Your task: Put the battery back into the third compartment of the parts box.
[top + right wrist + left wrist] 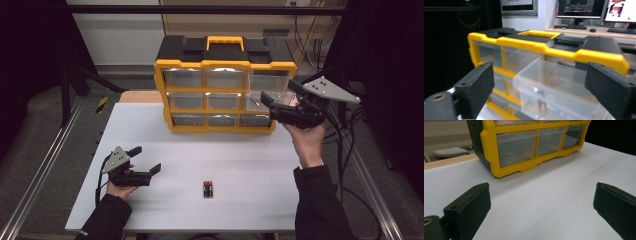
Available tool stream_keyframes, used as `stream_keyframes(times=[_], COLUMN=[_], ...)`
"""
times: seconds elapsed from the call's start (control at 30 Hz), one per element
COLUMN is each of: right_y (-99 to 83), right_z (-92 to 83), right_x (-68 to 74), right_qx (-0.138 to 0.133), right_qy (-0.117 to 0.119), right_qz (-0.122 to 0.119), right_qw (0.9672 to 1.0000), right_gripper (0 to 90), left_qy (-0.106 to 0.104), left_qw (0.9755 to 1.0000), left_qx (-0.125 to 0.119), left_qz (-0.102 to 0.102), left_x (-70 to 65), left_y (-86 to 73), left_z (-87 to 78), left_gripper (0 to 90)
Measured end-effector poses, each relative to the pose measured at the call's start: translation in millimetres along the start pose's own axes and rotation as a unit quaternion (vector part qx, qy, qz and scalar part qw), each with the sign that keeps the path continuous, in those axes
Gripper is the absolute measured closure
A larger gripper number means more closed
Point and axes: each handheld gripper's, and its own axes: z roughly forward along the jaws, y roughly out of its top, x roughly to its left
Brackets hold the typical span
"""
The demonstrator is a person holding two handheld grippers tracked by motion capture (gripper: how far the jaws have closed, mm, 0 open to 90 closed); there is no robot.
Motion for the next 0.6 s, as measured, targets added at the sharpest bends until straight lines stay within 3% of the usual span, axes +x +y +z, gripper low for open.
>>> stream_keyframes(times=[0.33,0.6], right_y=[-43.9,-85.1], right_z=[-18.3,-22.0], right_x=[23.7,30.4], right_qx=[0.016,0.038], right_qy=[0.049,0.062], right_qz=[-0.004,0.009], right_qw=[0.9986,0.9973], right_gripper=[2.8,2.8], left_qy=[0.001,0.001], left_qw=[1.0,1.0], left_qx=[-0.001,0.0], left_qz=[0.0,-0.001], left_x=[0.1,-0.3], left_y=[0.3,0.1], left_z=[-0.7,-0.2], left_gripper=[0.8,0.8])
